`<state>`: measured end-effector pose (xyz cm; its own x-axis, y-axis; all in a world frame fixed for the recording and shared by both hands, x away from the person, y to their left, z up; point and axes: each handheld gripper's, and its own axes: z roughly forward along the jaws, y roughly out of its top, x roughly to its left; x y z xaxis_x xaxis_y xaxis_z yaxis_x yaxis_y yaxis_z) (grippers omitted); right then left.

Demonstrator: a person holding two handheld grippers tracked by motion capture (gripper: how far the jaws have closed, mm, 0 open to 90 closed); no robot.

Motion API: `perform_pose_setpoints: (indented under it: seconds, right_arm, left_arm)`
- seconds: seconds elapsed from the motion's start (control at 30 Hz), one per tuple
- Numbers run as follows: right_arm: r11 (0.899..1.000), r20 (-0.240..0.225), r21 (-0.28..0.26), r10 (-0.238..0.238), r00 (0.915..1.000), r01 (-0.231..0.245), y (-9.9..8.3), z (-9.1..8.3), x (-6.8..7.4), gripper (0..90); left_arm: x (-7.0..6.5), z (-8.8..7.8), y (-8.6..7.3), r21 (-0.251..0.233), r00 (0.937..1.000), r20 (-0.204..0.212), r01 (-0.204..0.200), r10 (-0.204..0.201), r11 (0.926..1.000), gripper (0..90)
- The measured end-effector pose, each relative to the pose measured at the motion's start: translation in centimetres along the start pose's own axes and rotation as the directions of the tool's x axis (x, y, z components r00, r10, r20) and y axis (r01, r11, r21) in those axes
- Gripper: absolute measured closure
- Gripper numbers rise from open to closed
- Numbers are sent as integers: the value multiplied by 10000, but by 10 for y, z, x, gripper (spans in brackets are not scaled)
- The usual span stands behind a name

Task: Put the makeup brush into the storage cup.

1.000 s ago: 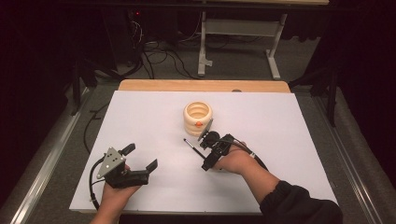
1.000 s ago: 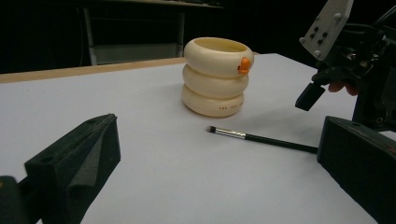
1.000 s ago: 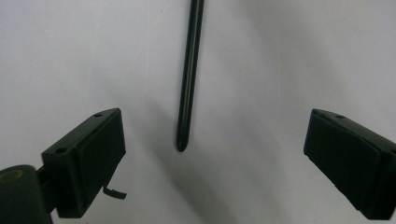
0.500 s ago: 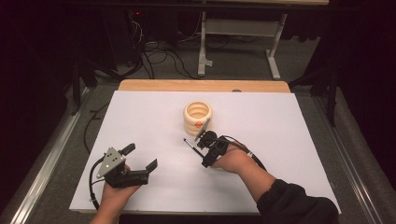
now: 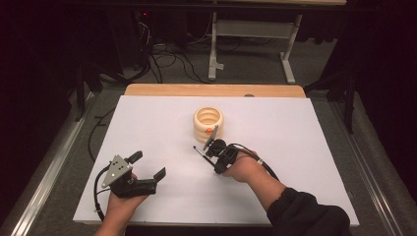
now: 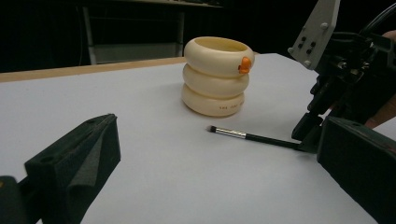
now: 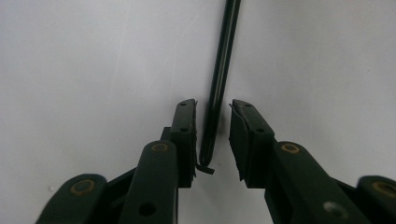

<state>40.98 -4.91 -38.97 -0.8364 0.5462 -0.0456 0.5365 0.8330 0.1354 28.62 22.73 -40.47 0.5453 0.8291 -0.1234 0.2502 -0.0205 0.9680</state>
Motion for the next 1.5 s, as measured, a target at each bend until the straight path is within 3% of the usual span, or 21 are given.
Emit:
perform_pose_setpoints:
  seconds: [0.5, 1.5]
  right_arm:
    - [9996, 77, 291, 66, 9999, -68, 6, 5, 0, 833]
    - [9985, 227, 450, -322, 9992, 311, 9, 8, 2, 865]
  left_arm:
    - [0, -1, 0, 2, 10000, 20, -14, 14, 10000, 2]
    - [1, -1, 1, -23, 10000, 1, 9, -9, 10000, 2]
